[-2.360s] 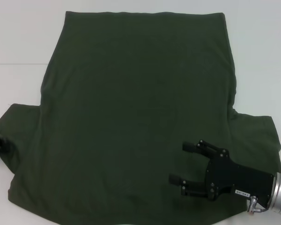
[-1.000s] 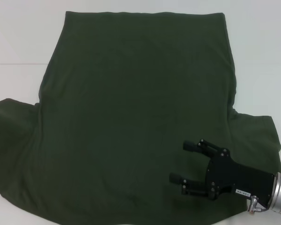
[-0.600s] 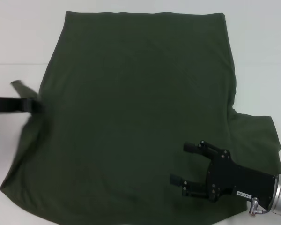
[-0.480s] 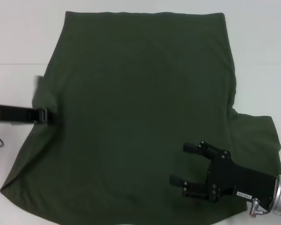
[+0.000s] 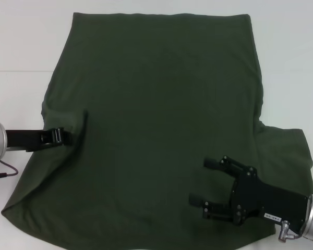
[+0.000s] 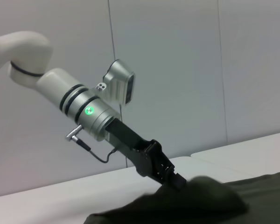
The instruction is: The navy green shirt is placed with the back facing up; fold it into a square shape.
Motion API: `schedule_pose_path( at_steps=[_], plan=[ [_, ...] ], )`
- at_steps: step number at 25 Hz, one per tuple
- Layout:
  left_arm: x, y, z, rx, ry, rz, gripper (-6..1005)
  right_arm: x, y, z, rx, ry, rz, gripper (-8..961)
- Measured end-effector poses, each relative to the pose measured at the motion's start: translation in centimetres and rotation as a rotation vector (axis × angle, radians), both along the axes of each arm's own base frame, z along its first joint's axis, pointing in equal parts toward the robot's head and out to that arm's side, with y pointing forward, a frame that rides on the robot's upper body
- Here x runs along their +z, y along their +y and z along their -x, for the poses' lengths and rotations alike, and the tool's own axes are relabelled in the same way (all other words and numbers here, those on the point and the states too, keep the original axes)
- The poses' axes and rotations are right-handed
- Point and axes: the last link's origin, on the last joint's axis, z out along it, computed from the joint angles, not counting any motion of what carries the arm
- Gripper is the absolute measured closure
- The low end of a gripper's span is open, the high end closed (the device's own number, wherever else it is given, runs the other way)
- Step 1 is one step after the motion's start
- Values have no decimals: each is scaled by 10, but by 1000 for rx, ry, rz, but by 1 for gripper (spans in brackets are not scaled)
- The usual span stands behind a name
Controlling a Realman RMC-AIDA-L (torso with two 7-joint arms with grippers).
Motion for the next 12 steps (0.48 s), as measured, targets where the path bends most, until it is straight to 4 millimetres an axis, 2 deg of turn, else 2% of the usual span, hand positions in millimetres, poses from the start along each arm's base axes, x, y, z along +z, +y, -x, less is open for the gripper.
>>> schedule_pose_path(
  at_steps=[1, 6, 9, 12],
  plan=[
    [0, -1, 1, 3, -24, 3, 975, 0, 0, 0, -2, 2, -2, 9],
    [-4, -10, 10, 27, -213, 36, 794, 1, 0, -1, -6, 5, -7, 9],
    [3, -16, 16, 19, -317, 32, 745, 2, 0, -1, -12, 7, -12, 9],
    [15, -27, 19, -79, -385, -6, 696, 2, 0, -2, -16, 9, -16, 8]
  ],
)
